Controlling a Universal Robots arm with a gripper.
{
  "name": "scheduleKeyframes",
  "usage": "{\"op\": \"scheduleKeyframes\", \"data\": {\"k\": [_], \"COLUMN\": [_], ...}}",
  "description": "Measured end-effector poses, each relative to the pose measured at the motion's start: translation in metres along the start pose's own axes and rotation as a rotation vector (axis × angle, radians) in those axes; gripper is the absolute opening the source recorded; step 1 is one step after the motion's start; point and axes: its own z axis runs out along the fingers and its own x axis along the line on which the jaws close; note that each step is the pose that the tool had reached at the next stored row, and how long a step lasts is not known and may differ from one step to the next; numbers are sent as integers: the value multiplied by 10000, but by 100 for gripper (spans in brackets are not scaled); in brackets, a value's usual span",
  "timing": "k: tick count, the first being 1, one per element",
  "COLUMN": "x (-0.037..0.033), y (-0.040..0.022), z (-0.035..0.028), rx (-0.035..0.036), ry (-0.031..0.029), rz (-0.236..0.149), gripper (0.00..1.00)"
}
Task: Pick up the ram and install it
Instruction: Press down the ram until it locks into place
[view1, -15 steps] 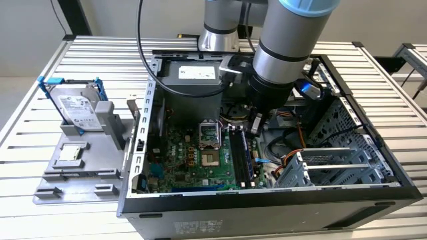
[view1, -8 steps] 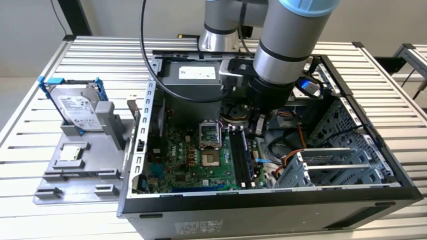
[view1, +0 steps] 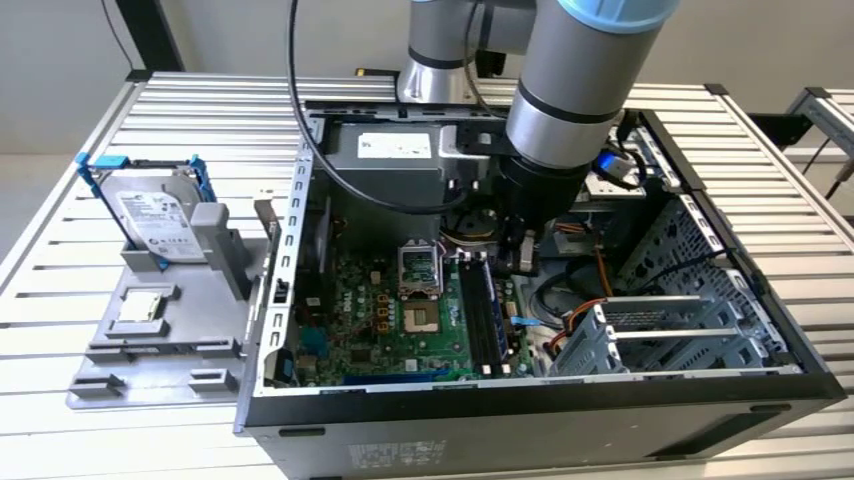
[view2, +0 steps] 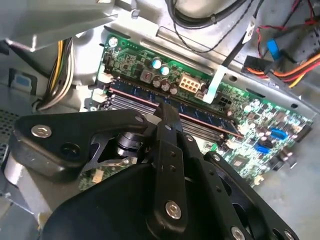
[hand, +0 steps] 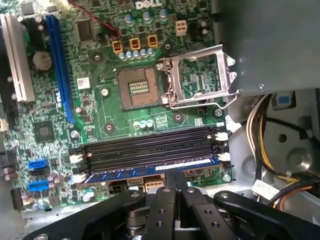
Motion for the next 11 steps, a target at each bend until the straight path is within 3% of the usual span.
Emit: {"op": "scheduleKeyframes", "data": {"k": [11], "x": [19], "y": [35], "z": [1], "rx": [77], "ry": [12], "rz": [-956], "gripper": [0]}}
